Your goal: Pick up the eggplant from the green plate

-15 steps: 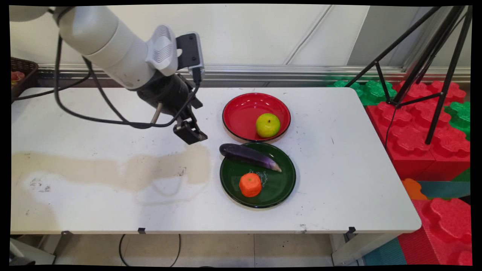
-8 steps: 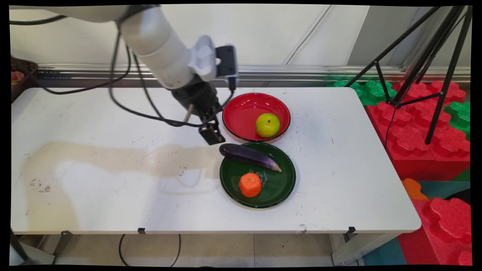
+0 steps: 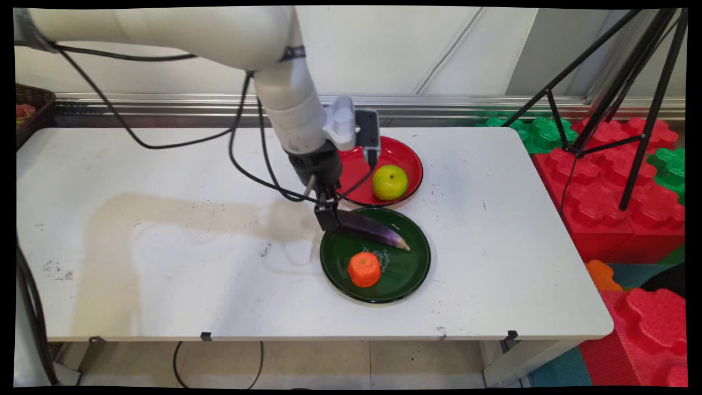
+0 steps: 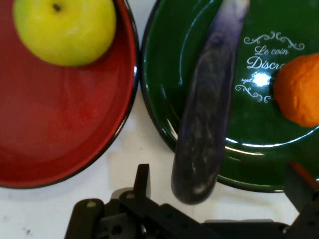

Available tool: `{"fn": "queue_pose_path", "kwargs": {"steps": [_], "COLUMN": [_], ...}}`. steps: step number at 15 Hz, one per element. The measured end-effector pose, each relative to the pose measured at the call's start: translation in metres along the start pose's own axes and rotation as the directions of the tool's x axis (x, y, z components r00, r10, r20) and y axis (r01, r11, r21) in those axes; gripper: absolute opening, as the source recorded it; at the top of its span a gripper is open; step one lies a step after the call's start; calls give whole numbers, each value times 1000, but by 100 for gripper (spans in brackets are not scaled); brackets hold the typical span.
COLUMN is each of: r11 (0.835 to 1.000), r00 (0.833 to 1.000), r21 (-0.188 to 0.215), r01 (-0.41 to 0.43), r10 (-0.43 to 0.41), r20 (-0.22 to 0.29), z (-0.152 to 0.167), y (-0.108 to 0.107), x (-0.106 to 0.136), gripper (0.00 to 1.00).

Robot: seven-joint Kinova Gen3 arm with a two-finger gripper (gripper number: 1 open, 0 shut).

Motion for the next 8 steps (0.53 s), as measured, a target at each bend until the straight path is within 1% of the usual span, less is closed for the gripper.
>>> {"fn": "queue_pose_path", "kwargs": {"steps": [5,8], "r11": [999,998], "r00": [999,998], "r21": [-40,-52], "r01": [-24,-38], "r10": [26,41], "r20": [39,47], "z": [29,43], "y": [-6,-8], "x": [11,17], "gripper": [100,100]}}
